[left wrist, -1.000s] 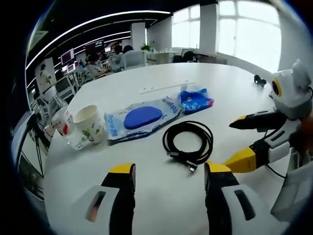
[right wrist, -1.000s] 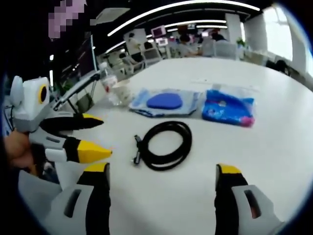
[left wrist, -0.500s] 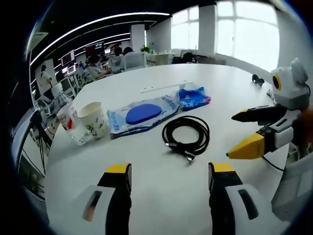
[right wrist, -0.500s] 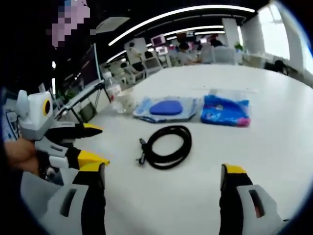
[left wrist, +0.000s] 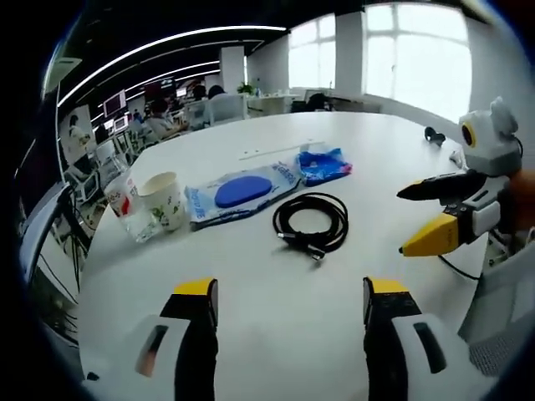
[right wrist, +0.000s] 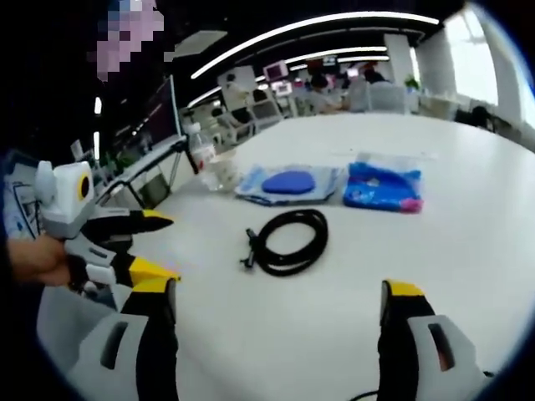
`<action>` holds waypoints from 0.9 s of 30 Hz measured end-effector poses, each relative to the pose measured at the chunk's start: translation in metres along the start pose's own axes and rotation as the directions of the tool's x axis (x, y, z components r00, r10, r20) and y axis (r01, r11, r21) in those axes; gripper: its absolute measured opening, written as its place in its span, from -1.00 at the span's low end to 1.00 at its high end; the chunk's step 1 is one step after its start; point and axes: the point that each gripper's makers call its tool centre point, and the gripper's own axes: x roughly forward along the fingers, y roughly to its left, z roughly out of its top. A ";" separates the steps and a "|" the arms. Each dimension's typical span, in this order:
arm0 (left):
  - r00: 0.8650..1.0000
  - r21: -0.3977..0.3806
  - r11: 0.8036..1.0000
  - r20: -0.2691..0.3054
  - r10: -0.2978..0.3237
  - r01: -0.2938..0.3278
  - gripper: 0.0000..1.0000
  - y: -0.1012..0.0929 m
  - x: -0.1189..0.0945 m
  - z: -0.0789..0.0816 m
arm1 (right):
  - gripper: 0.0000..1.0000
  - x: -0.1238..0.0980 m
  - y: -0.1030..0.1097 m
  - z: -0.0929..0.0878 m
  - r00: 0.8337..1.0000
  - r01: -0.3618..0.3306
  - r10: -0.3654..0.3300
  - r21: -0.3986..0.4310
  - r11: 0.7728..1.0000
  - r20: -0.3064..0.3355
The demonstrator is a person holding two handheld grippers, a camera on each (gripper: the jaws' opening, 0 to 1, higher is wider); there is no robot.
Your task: Arrange the tabletop items into an orderly group along one side of the table until the central work area is clear of visible clutter.
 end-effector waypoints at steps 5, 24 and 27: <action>1.000 -0.004 1.000 0.009 -0.001 0.001 0.46 -0.001 -0.005 -0.001 | 1.00 -0.004 0.001 -0.005 1.000 -0.008 0.008 0.002 1.000 -0.003; 0.999 0.010 1.000 0.047 0.003 -0.003 0.75 -0.006 -0.028 -0.008 | 1.00 -0.025 0.015 -0.014 0.999 -0.046 0.046 -0.017 0.999 0.000; 0.999 0.014 1.000 0.039 0.004 -0.005 0.77 -0.006 -0.031 -0.011 | 1.00 -0.028 0.015 -0.016 0.999 -0.049 0.049 -0.017 0.999 -0.004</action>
